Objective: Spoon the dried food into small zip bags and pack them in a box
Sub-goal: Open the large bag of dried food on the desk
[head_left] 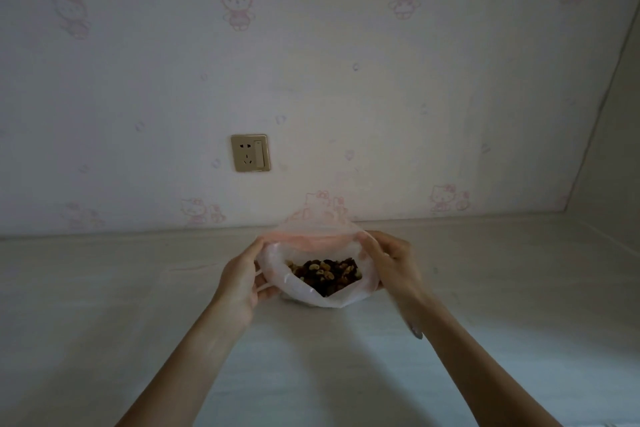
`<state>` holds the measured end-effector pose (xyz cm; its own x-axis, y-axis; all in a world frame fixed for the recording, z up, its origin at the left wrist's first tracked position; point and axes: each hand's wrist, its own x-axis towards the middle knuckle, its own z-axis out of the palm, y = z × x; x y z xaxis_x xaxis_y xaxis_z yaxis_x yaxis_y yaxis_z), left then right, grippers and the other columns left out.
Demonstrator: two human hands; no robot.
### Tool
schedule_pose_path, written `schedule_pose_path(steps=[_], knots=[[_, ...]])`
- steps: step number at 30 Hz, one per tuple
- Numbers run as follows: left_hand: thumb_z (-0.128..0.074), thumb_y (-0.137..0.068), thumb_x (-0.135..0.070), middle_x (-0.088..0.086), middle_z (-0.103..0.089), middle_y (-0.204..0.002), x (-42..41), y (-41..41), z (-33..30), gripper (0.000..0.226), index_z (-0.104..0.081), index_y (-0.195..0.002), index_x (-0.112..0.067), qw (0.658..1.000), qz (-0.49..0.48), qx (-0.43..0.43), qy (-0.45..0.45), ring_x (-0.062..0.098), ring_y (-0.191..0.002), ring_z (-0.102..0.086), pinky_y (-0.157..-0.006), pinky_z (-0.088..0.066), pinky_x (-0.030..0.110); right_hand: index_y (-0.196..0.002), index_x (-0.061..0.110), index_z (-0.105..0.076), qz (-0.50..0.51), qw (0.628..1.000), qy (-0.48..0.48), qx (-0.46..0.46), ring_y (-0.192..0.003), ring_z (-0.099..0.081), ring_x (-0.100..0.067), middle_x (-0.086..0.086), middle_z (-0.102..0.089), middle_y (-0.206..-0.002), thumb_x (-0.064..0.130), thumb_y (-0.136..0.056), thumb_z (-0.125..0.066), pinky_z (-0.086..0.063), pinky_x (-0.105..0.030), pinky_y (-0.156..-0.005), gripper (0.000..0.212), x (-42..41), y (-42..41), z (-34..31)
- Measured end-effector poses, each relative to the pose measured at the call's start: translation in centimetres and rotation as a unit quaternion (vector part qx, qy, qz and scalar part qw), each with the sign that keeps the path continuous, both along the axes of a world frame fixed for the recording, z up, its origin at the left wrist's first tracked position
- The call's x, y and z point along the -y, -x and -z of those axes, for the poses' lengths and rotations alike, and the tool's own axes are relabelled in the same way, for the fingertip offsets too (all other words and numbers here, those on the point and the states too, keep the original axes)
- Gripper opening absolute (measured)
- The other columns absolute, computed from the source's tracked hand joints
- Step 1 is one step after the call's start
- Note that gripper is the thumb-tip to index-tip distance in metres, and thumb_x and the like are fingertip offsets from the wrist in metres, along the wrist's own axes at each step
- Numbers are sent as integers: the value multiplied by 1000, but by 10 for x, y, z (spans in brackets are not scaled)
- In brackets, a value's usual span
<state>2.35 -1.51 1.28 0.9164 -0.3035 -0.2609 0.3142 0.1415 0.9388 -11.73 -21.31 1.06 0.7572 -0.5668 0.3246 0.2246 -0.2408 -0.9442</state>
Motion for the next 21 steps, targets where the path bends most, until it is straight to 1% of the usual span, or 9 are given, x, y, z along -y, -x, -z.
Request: schedule_pose_path(steps=[3,5,7,8,10,12,13,16,21], knots=[[-66,-98,-36,13,-72,-98,0,-5,-3,26,-70,-109,-12,998,34,-56,18,30,-86,-70,-69,-55,40,-82,19,-78,42,993,-68,-83,-70,-64,-16,4,-66,-72,43,-101,-61,-56,-31,-59,35,2,-10,0],[-66,-97,-32,14,-73,-87,0,-9,-5,24,-70,-105,-9,995,64,-80,19,32,-83,-68,-73,-55,41,-90,13,-77,44,982,-145,-115,-85,-71,-21,-5,-74,-88,41,-102,-58,-62,-40,-79,36,6,-15,0],[-64,-95,-27,14,-70,-81,1,-13,-7,20,-69,-101,-8,991,81,-103,27,32,-80,-66,-73,-53,41,-100,3,-74,32,960,-253,-111,-97,-72,-31,-17,-74,-99,31,-104,-57,-60,-49,-94,33,10,-17,-1],[-61,-96,-24,14,-69,-84,1,-14,-8,18,-67,-102,-8,989,84,-118,33,32,-79,-65,-72,-53,41,-96,0,-71,30,945,-310,-100,-94,-71,-31,-18,-72,-95,26,-104,-57,-59,-49,-93,30,11,-19,-1],[-55,-97,-21,14,-67,-95,3,-13,-10,20,-64,-110,-8,984,86,-146,46,31,-81,-64,-75,-52,42,-77,4,-61,22,909,-410,-71,-76,-62,-24,-12,-60,-77,16,-105,-56,-56,-41,-79,30,12,-24,-1],[-53,-98,-20,14,-66,-101,5,-12,-8,23,-62,-116,-7,983,88,-155,51,30,-84,-64,-78,-53,43,-71,8,-54,20,885,-462,-45,-67,-54,-19,-8,-52,-72,12,-105,-53,-49,-34,-68,34,9,-26,-3],[-54,-99,-20,14,-67,-100,6,-12,-5,24,-62,-117,-7,984,91,-148,50,30,-83,-64,-78,-54,43,-76,6,-57,18,889,-456,-45,-70,-58,-22,-10,-56,-75,12,-105,-52,-52,-36,-70,31,9,-26,-3],[-60,-100,-28,15,-72,-94,3,-11,4,31,-66,-118,-3,988,96,-110,43,30,-83,-69,-74,-57,41,-106,-6,-69,-10,924,-376,-64,-98,-72,-37,-23,-74,-102,21,-106,-53,-57,-53,-95,32,10,-14,-4],[-71,-91,-55,16,-76,-103,-17,-6,14,53,-71,-113,-7,995,91,-40,-29,30,-91,-75,-70,-61,40,-110,2,-71,-8,971,-192,-141,-88,-78,-30,-16,-78,-100,30,-99,-67,-62,-37,-75,31,19,13,-6]])
